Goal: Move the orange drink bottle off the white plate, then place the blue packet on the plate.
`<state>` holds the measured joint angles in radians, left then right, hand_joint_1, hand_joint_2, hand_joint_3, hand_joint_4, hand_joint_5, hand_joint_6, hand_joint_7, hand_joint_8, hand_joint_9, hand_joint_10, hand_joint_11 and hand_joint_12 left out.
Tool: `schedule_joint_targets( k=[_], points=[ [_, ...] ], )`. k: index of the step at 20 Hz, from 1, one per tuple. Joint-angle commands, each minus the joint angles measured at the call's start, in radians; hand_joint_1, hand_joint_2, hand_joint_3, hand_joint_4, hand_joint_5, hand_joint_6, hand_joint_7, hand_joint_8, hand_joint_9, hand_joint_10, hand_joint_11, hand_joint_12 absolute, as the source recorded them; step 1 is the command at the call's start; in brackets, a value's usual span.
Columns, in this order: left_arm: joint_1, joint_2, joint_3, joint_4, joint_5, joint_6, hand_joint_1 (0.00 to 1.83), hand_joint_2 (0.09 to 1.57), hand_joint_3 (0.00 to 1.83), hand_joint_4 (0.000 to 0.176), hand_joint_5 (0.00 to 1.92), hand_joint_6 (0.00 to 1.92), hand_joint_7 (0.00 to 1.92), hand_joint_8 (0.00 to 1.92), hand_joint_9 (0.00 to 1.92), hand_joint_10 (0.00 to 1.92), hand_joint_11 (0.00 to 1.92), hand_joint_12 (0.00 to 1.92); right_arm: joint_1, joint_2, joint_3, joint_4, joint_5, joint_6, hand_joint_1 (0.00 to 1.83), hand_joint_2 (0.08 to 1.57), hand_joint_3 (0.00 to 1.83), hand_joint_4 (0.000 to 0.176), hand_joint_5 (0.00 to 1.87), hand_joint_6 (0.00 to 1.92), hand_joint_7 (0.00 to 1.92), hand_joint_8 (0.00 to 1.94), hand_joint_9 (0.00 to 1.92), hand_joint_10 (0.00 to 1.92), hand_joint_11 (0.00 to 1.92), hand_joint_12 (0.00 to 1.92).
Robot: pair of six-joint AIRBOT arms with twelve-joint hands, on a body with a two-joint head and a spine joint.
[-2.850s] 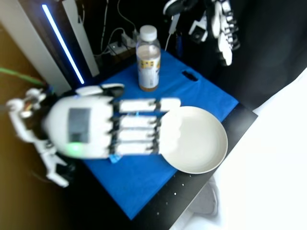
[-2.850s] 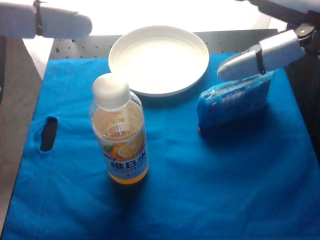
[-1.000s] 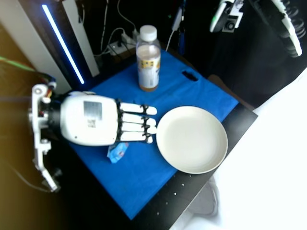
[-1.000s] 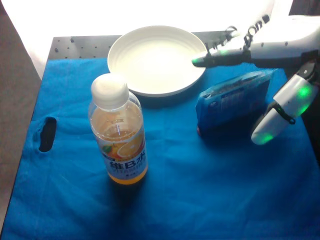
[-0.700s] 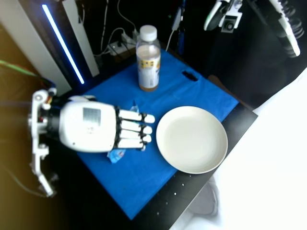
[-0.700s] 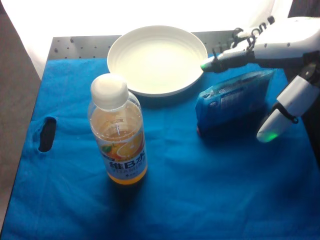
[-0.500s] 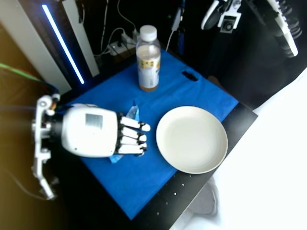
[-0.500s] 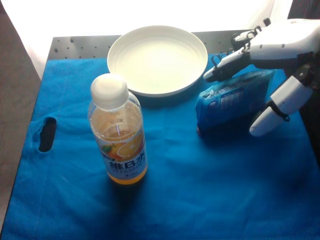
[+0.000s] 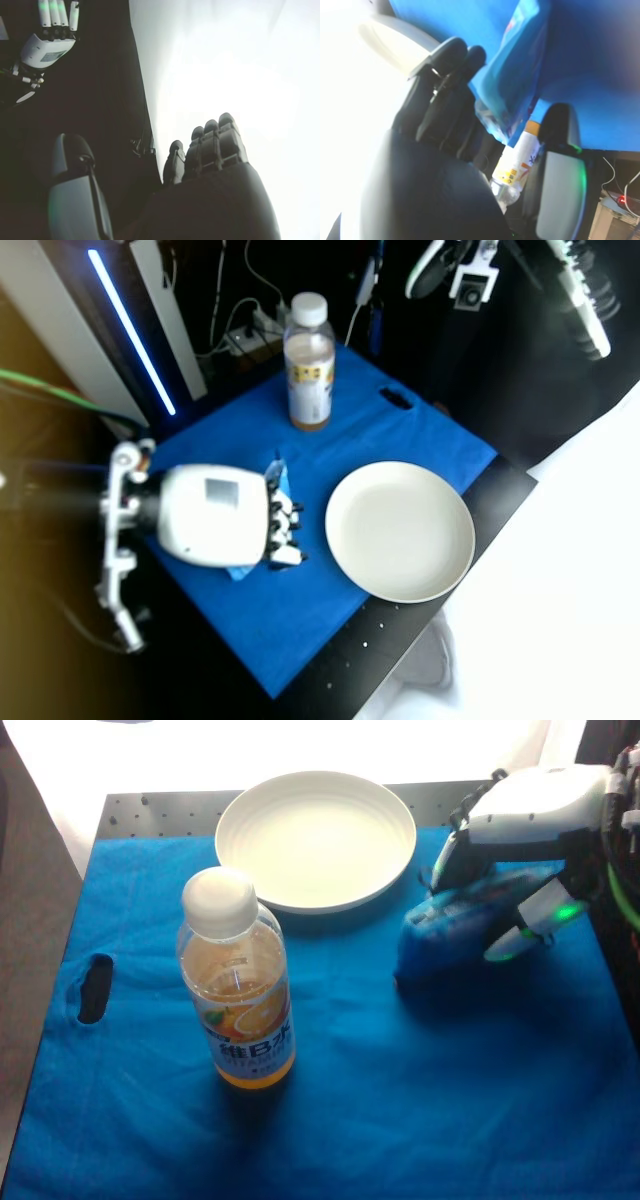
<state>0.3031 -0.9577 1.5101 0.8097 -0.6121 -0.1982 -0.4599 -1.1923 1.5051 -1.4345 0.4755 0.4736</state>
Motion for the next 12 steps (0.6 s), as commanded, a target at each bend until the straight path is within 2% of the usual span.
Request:
schedule_joint_targets(
  k=[1,2,3,4,6,8,9,10,11,12],
  points=[
    [0.000,-0.001,0.000,-0.065,-0.079,0.002,0.74,0.80,0.00,0.176,0.00,0.00,0.00,0.00,0.00,0.00,0.00,0.00,0.003,-0.003,0.008,0.037,0.006,0.002,1.19,1.03,0.00,0.000,1.17,0.63,1.02,1.33,0.95,1.78,0.96,1.89],
    [0.008,0.000,0.000,-0.075,-0.082,0.005,0.73,0.79,0.00,0.176,0.00,0.00,0.00,0.00,0.00,0.00,0.00,0.00,0.001,-0.008,0.013,0.038,0.004,0.002,1.20,1.03,0.00,0.000,1.19,0.61,0.95,1.68,0.97,1.89,1.04,1.92],
    [0.018,0.001,0.000,-0.087,-0.085,0.010,0.71,0.78,0.00,0.176,0.00,0.00,0.00,0.00,0.00,0.00,0.00,0.00,-0.002,-0.012,0.018,0.039,0.001,0.002,1.19,1.04,0.00,0.000,1.15,0.67,0.89,1.75,0.93,1.92,1.01,1.92],
    [0.021,0.002,0.000,-0.092,-0.086,0.011,0.67,0.77,0.00,0.176,0.00,0.00,0.00,0.00,0.00,0.00,0.00,0.00,-0.003,-0.012,0.019,0.042,0.000,0.002,1.19,1.05,0.00,0.000,1.13,0.72,0.89,1.48,0.84,1.81,0.83,1.92],
    [0.027,0.003,0.000,-0.095,-0.086,0.013,0.68,0.76,0.00,0.176,0.00,0.00,0.00,0.00,0.00,0.00,0.00,0.00,-0.003,-0.011,0.011,0.049,0.001,0.002,1.19,1.06,0.00,0.000,1.11,0.75,0.94,1.45,0.89,1.83,0.90,1.92],
    [0.030,0.003,0.000,-0.095,-0.085,0.014,0.67,0.77,0.00,0.176,0.00,0.00,0.00,0.00,0.00,0.00,0.00,0.00,0.012,0.002,-0.009,0.051,0.005,0.002,1.19,1.05,0.00,0.000,1.12,0.73,1.05,1.52,1.09,1.85,1.10,1.92],
    [0.031,0.003,0.000,-0.095,-0.085,0.016,0.67,0.77,0.00,0.176,0.00,0.00,0.00,0.00,0.00,0.00,0.00,0.00,0.033,0.018,-0.026,0.048,0.006,0.001,1.19,1.06,0.00,0.000,1.11,0.74,1.13,1.36,1.18,1.68,1.13,1.91],
    [0.031,0.002,0.000,-0.095,-0.084,0.017,0.67,0.76,0.00,0.176,0.00,0.00,0.00,0.00,0.00,0.00,0.00,0.00,0.058,0.030,-0.039,0.037,0.007,0.001,1.19,1.06,0.00,0.000,1.10,0.77,1.15,1.07,1.20,1.47,1.11,1.79],
    [0.031,0.001,0.000,-0.095,-0.083,0.017,0.67,0.76,0.00,0.176,0.00,0.00,0.00,0.00,0.00,0.00,0.00,0.00,0.100,0.038,-0.049,0.006,0.009,0.001,1.26,1.09,0.00,0.000,1.07,0.57,1.07,1.14,1.13,1.34,1.01,1.74],
    [0.032,0.001,0.000,-0.095,-0.082,0.017,0.67,0.76,0.00,0.176,0.00,0.00,0.00,0.00,0.00,0.00,0.00,0.00,0.121,0.039,-0.054,-0.012,0.009,0.001,1.27,1.10,0.00,0.000,1.07,0.52,1.04,1.17,1.13,1.33,1.00,1.73]
  ],
)
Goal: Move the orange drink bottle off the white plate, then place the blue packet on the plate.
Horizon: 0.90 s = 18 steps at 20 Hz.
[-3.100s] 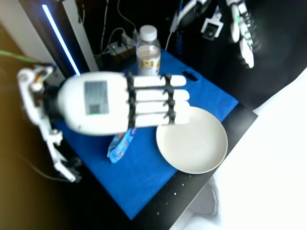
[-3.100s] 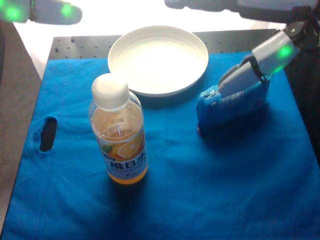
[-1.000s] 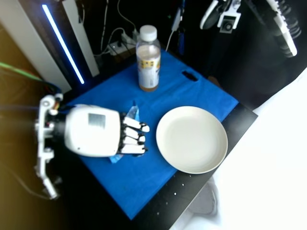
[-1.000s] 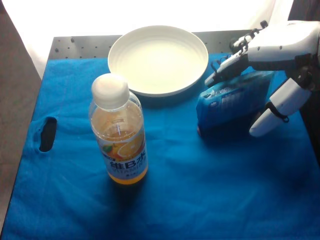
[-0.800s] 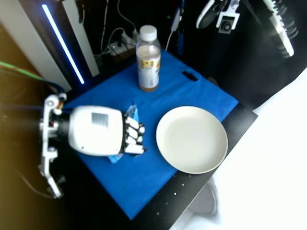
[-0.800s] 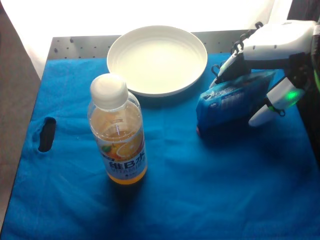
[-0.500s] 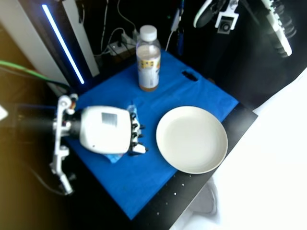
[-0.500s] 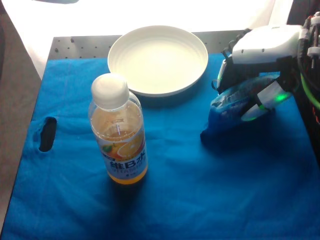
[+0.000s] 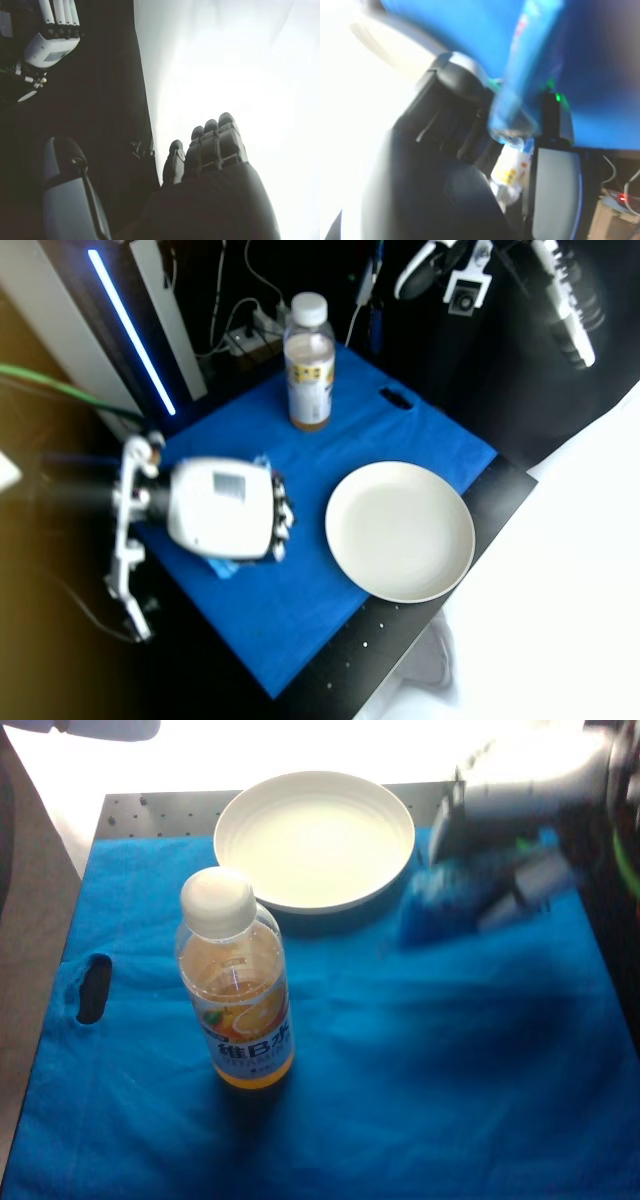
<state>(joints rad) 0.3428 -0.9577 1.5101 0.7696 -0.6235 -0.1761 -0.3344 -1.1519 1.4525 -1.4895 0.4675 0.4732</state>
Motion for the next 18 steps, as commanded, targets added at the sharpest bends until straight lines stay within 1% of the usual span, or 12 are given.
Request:
schedule_joint_targets(
  k=[1,4,5,6,9,10,11,14,15,16,17,18],
  points=[
    [-0.006,0.000,0.000,-0.055,-0.071,-0.005,0.65,0.75,0.00,0.176,0.00,0.00,0.00,0.00,0.00,0.00,0.00,0.00,0.025,-0.004,-0.004,0.018,0.017,0.001,1.28,1.09,0.00,0.000,1.08,0.50,1.08,1.09,1.20,1.26,1.08,1.68],
    [-0.005,-0.007,0.000,-0.053,-0.072,-0.004,0.63,0.75,0.00,0.176,0.00,0.00,0.00,0.00,0.00,0.00,0.00,0.00,0.079,-0.030,0.023,-0.019,0.014,0.001,1.29,1.07,0.00,0.000,1.16,0.37,1.08,1.11,1.14,1.31,0.99,1.72],
    [-0.005,-0.008,0.000,-0.053,-0.074,-0.004,0.63,0.74,0.00,0.176,0.00,0.00,0.00,0.00,0.00,0.00,0.00,0.00,0.084,-0.043,0.038,-0.019,0.014,0.001,1.23,1.02,0.00,0.000,1.23,0.48,1.17,0.96,1.16,1.35,1.02,1.72],
    [-0.005,-0.011,0.001,-0.051,-0.075,-0.004,0.64,0.75,0.00,0.176,0.00,0.00,0.00,0.00,0.00,0.00,0.00,0.00,0.088,-0.057,0.060,-0.019,0.014,0.001,1.21,1.01,0.00,0.000,1.23,0.53,1.16,1.02,1.10,1.46,0.99,1.78],
    [-0.005,-0.019,0.001,-0.050,-0.087,-0.004,0.62,0.75,0.00,0.176,0.00,0.00,0.00,0.00,0.00,0.00,0.00,0.00,0.089,-0.124,0.138,-0.019,0.007,0.001,1.27,1.09,0.00,0.000,1.21,0.29,0.98,1.27,0.84,1.53,0.74,1.83],
    [-0.005,-0.021,0.001,-0.050,-0.094,-0.004,0.61,0.78,0.01,0.176,0.00,0.00,0.00,0.00,0.00,0.00,0.00,0.00,0.089,-0.144,0.162,-0.019,0.004,0.001,1.27,1.08,0.00,0.000,1.23,0.30,0.97,1.25,0.79,1.42,0.67,1.78],
    [-0.005,-0.024,0.001,-0.050,-0.099,-0.004,0.64,0.79,0.01,0.176,0.00,0.00,0.00,0.00,0.00,0.00,0.00,0.00,0.089,-0.159,0.181,-0.020,-0.001,0.001,1.22,1.03,0.00,0.000,1.23,0.49,1.00,1.08,0.83,1.42,0.70,1.77],
    [-0.005,-0.042,0.004,-0.050,-0.113,-0.004,0.65,0.83,0.02,0.176,0.00,0.00,0.00,0.00,0.00,0.00,0.00,0.00,0.089,-0.182,0.219,-0.036,-0.041,-0.015,1.28,1.04,0.00,0.000,1.36,0.12,1.09,1.02,0.99,1.03,0.77,1.55],
    [-0.005,-0.045,0.004,-0.050,-0.115,-0.004,0.67,0.81,0.01,0.176,0.00,0.00,0.00,0.00,0.00,0.00,0.00,0.00,0.089,-0.193,0.234,-0.037,-0.050,-0.016,1.22,1.01,0.00,0.000,1.30,0.37,0.99,1.17,0.95,1.42,0.83,1.80],
    [-0.005,-0.047,0.004,-0.049,-0.120,-0.005,0.69,0.81,0.01,0.176,0.00,0.00,0.00,0.00,0.00,0.00,0.00,0.00,0.089,-0.204,0.249,-0.036,-0.054,-0.016,1.21,1.02,0.00,0.000,1.22,0.55,0.92,1.30,0.87,1.62,0.81,1.90],
    [-0.005,-0.048,0.004,-0.049,-0.124,-0.005,0.69,0.84,0.02,0.176,0.00,0.00,0.00,0.00,0.00,0.00,0.00,0.00,0.089,-0.214,0.260,-0.028,-0.058,-0.016,1.26,1.05,0.00,0.000,1.25,0.36,1.01,1.14,0.91,1.15,0.78,1.59],
    [-0.005,-0.050,0.004,-0.049,-0.125,-0.005,0.70,0.86,0.03,0.176,0.00,0.00,0.00,0.00,0.00,0.00,0.00,0.00,0.089,-0.225,0.273,-0.020,-0.058,-0.016,1.28,1.05,0.00,0.000,1.29,0.26,1.06,1.05,1.00,0.96,0.83,1.51]
  ],
)
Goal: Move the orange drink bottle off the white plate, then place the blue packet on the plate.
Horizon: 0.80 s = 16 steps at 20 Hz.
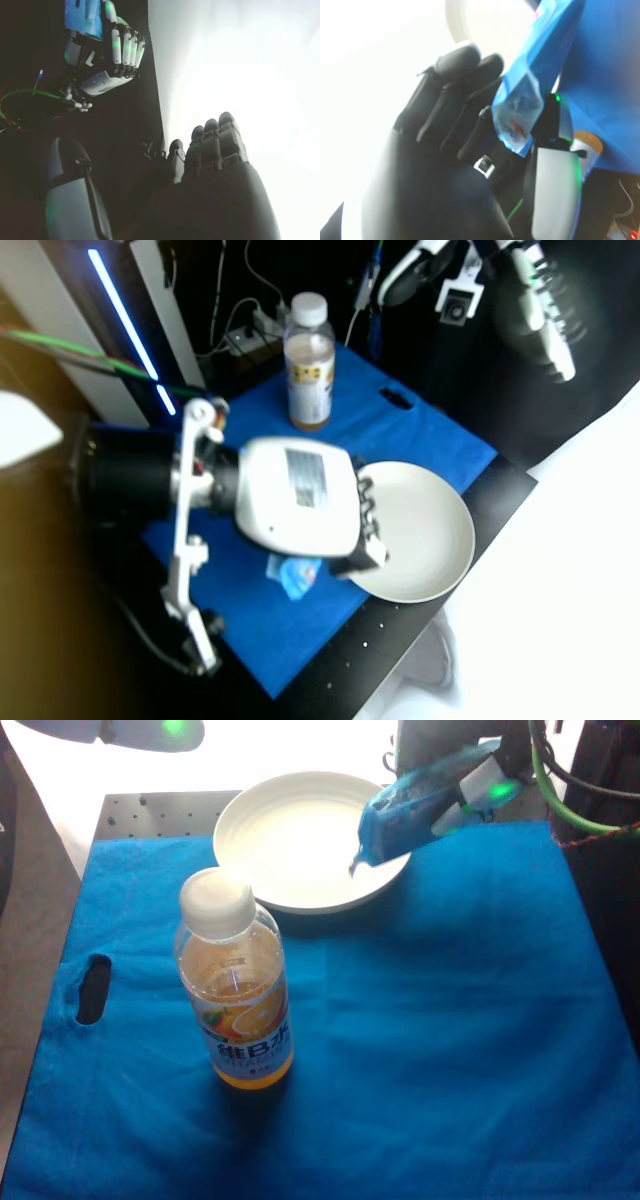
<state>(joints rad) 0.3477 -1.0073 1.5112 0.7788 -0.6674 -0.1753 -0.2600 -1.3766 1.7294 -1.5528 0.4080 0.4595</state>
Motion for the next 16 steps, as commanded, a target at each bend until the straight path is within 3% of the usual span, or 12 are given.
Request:
schedule_joint_targets(
  k=[1,3,5,6,8,9,10,12,13,14,15,16],
  points=[
    [-0.010,-0.002,0.004,-0.058,-0.082,-0.007,0.69,0.85,0.02,0.176,0.00,0.00,0.00,0.00,0.00,0.00,0.00,0.00,0.015,-0.014,0.011,0.054,0.001,-0.002,1.27,1.08,0.00,0.000,1.29,0.17,0.96,1.25,0.93,1.28,0.81,1.75],
    [-0.010,-0.005,0.005,-0.055,-0.086,-0.007,0.68,0.85,0.02,0.176,0.00,0.00,0.00,0.00,0.00,0.00,0.00,0.00,0.015,-0.041,0.037,0.069,0.001,-0.002,1.29,1.05,0.00,0.000,1.31,0.18,1.06,1.07,1.00,1.07,0.87,1.54],
    [-0.011,-0.009,0.006,-0.055,-0.095,-0.008,0.69,0.86,0.02,0.176,0.00,0.00,0.00,0.00,0.00,0.00,0.00,0.00,0.020,-0.072,0.065,0.084,0.001,-0.002,1.28,1.05,0.00,0.000,1.31,0.18,1.08,1.04,1.02,0.91,0.87,1.46],
    [-0.012,-0.011,0.006,-0.054,-0.100,-0.008,0.68,0.83,0.00,0.176,0.00,0.00,0.00,0.00,0.00,0.00,0.00,0.00,0.026,-0.081,0.073,0.084,0.001,-0.002,1.26,1.05,0.00,0.000,1.23,0.48,1.07,0.92,1.03,0.72,0.86,1.39],
    [-0.019,-0.012,0.006,-0.054,-0.109,-0.008,0.65,0.76,0.00,0.176,0.00,0.00,0.00,0.00,0.00,0.00,0.00,0.00,0.036,-0.114,0.098,0.084,0.001,-0.002,1.26,1.06,0.00,0.000,1.20,0.46,1.07,0.99,1.16,0.61,1.02,1.27],
    [-0.022,-0.013,0.006,-0.054,-0.112,-0.008,0.65,0.77,0.00,0.176,0.00,0.00,0.00,0.00,0.00,0.00,0.00,0.00,0.039,-0.130,0.111,0.084,0.001,-0.003,1.25,1.07,0.00,0.000,1.23,0.48,0.99,1.04,1.05,0.56,0.88,1.34],
    [-0.024,-0.013,0.005,-0.054,-0.116,-0.009,0.64,0.77,0.00,0.176,0.00,0.00,0.00,0.00,0.00,0.00,0.00,0.00,0.042,-0.142,0.120,0.086,0.001,-0.012,1.26,1.07,0.00,0.000,1.24,0.42,0.98,1.09,0.94,0.64,0.79,1.45],
    [-0.031,-0.016,0.004,-0.054,-0.122,-0.009,0.66,0.78,0.00,0.176,0.00,0.00,0.00,0.00,0.00,0.00,0.00,0.00,0.043,-0.153,0.127,0.145,0.001,-0.078,1.27,1.09,0.00,0.000,1.27,0.18,0.96,1.25,0.91,1.26,0.83,1.79],
    [-0.033,-0.019,0.004,-0.054,-0.125,-0.009,0.66,0.77,0.00,0.176,0.00,0.00,0.00,0.00,0.00,0.00,0.00,0.00,0.043,-0.159,0.134,0.158,0.002,-0.085,1.21,1.03,0.00,0.000,1.25,0.44,0.94,1.05,0.91,1.31,0.84,1.78],
    [-0.035,-0.022,0.004,-0.054,-0.127,-0.009,0.66,0.74,0.00,0.176,0.00,0.00,0.00,0.00,0.00,0.00,0.00,0.00,0.043,-0.162,0.137,0.162,0.002,-0.085,1.24,1.09,0.00,0.000,1.22,0.53,0.83,1.21,0.92,1.27,0.85,1.71],
    [-0.035,-0.024,0.004,-0.054,-0.128,-0.009,0.66,0.76,0.00,0.176,0.00,0.00,0.00,0.00,0.00,0.00,0.00,0.00,0.042,-0.166,0.142,0.166,0.002,-0.086,1.20,1.05,0.00,0.000,1.16,0.65,0.74,0.58,0.55,0.84,0.33,1.52],
    [-0.035,-0.024,0.004,-0.054,-0.129,-0.009,0.68,0.79,0.01,0.176,0.00,0.00,0.00,0.00,0.00,0.00,0.00,0.00,0.042,-0.168,0.144,0.168,0.002,-0.086,1.18,1.06,0.00,0.000,1.11,0.75,0.83,0.29,0.65,0.65,0.42,1.34]
  ],
)
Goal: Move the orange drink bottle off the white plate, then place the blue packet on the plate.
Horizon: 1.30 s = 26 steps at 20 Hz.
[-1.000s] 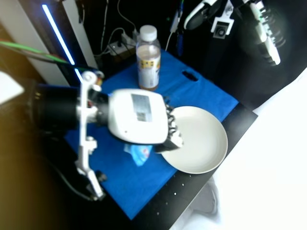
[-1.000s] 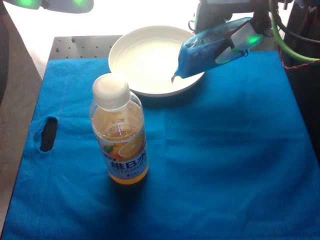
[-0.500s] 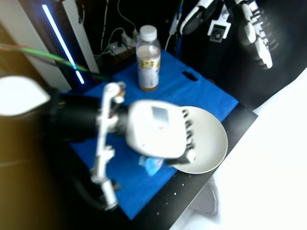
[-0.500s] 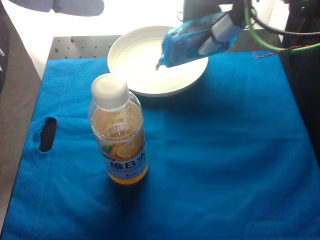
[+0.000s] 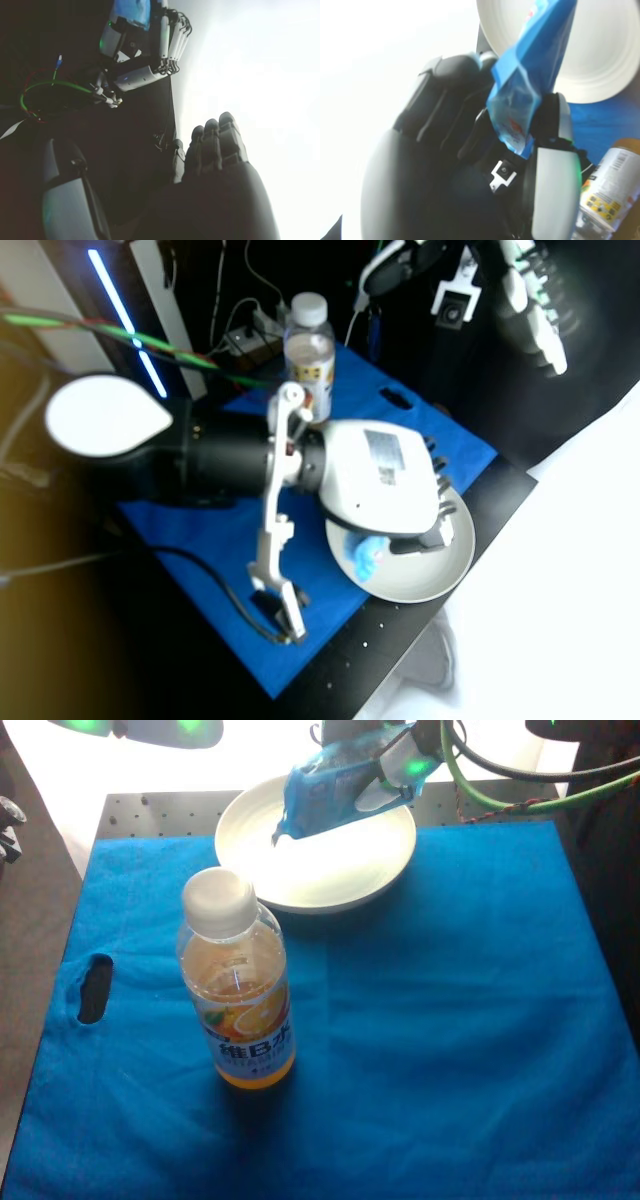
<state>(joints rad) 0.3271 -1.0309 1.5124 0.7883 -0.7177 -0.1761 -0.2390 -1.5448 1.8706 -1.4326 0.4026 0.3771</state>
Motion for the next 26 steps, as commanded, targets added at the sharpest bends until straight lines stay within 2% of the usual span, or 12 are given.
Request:
schedule_joint_targets(
  k=[1,2,3,4,5,6,7,10,14,17,21,26],
  points=[
    [-0.014,-0.002,0.003,-0.064,-0.079,-0.008,0.67,0.78,0.00,0.176,0.00,0.00,0.00,0.00,0.00,0.00,0.00,0.00,0.021,-0.001,0.006,0.056,0.007,-0.003,1.24,1.10,0.00,0.000,1.15,0.73,0.83,0.96,0.74,0.64,0.54,1.38],
    [-0.014,-0.003,0.004,-0.063,-0.079,-0.008,0.66,0.79,0.00,0.176,0.00,0.00,0.00,0.00,0.00,0.00,0.00,0.00,0.021,-0.001,0.007,0.061,0.007,-0.003,1.24,1.10,0.00,0.000,1.14,0.68,0.88,1.14,0.87,0.77,0.77,1.39],
    [-0.014,-0.004,0.004,-0.063,-0.080,-0.008,0.67,0.80,0.01,0.176,0.00,0.00,0.00,0.00,0.00,0.00,0.00,0.00,0.021,-0.001,0.007,0.063,0.008,-0.003,1.15,1.10,0.01,0.000,1.02,0.89,0.80,0.57,0.71,0.61,0.43,1.38],
    [-0.014,-0.005,0.003,-0.063,-0.081,-0.008,0.66,0.79,0.00,0.176,0.00,0.00,0.00,0.00,0.00,0.00,0.00,0.00,0.021,-0.001,0.007,0.064,0.008,-0.004,1.05,1.00,0.00,0.000,0.58,0.29,0.69,0.20,0.70,0.34,0.41,1.18],
    [-0.014,-0.005,0.003,-0.063,-0.081,-0.008,0.66,0.78,0.00,0.176,0.00,0.00,0.00,0.00,0.00,0.00,0.00,0.00,0.021,0.000,0.007,0.064,0.008,-0.004,1.00,0.95,0.00,0.059,0.40,0.07,0.55,0.04,0.61,0.13,0.35,1.01],
    [-0.014,-0.006,0.003,-0.063,-0.081,-0.008,0.65,0.76,0.00,0.176,0.00,0.00,0.00,0.00,0.00,0.00,0.00,0.00,0.021,0.002,0.007,0.064,0.008,-0.004,0.91,0.89,0.00,0.139,0.18,0.01,0.28,0.01,0.35,0.03,0.12,0.88],
    [-0.014,-0.006,0.003,-0.063,-0.080,-0.008,0.65,0.76,0.00,0.176,0.00,0.00,0.00,0.00,0.00,0.00,0.00,0.00,0.021,0.005,0.006,0.065,0.008,-0.004,0.87,0.84,0.00,0.169,0.05,0.00,0.17,0.00,0.23,0.00,0.02,0.80],
    [-0.014,-0.007,0.002,-0.062,-0.079,-0.009,0.66,0.75,0.00,0.176,0.00,0.00,0.00,0.00,0.00,0.00,0.00,0.00,0.021,0.009,0.002,0.068,0.009,-0.004,0.83,0.79,0.00,0.176,0.00,0.00,0.05,0.01,0.09,0.01,0.00,0.57],
    [-0.014,-0.011,0.002,-0.058,-0.073,-0.009,0.63,0.76,0.00,0.176,0.00,0.00,0.00,0.00,0.00,0.00,0.00,0.00,0.020,0.030,-0.009,0.068,0.023,-0.003,0.84,0.77,0.00,0.176,0.00,0.00,0.01,0.00,0.06,0.01,0.00,0.04],
    [-0.012,-0.012,0.003,-0.055,-0.064,-0.009,0.68,0.74,0.00,0.176,0.00,0.00,0.00,0.00,0.00,0.00,0.00,0.00,0.021,0.083,-0.063,0.082,0.035,-0.003,0.78,0.76,0.00,0.176,0.00,0.00,0.01,0.00,0.11,0.02,0.12,0.06],
    [0.031,-0.013,0.005,-0.121,-0.091,0.015,0.77,0.79,0.01,0.176,0.00,0.00,0.00,0.00,0.00,0.00,0.00,0.00,0.020,0.185,-0.173,0.223,0.054,-0.087,0.87,0.77,0.00,0.176,0.00,0.00,0.00,0.00,0.07,0.00,0.05,0.02],
    [0.115,0.012,-0.003,-0.181,-0.093,0.042,0.77,0.76,0.00,0.176,0.00,0.00,0.00,0.00,0.00,0.00,0.00,0.00,0.020,0.289,-0.279,0.250,0.085,-0.112,0.79,0.70,0.00,0.176,0.00,0.00,0.00,0.00,0.00,0.00,0.02,0.02]
  ],
)
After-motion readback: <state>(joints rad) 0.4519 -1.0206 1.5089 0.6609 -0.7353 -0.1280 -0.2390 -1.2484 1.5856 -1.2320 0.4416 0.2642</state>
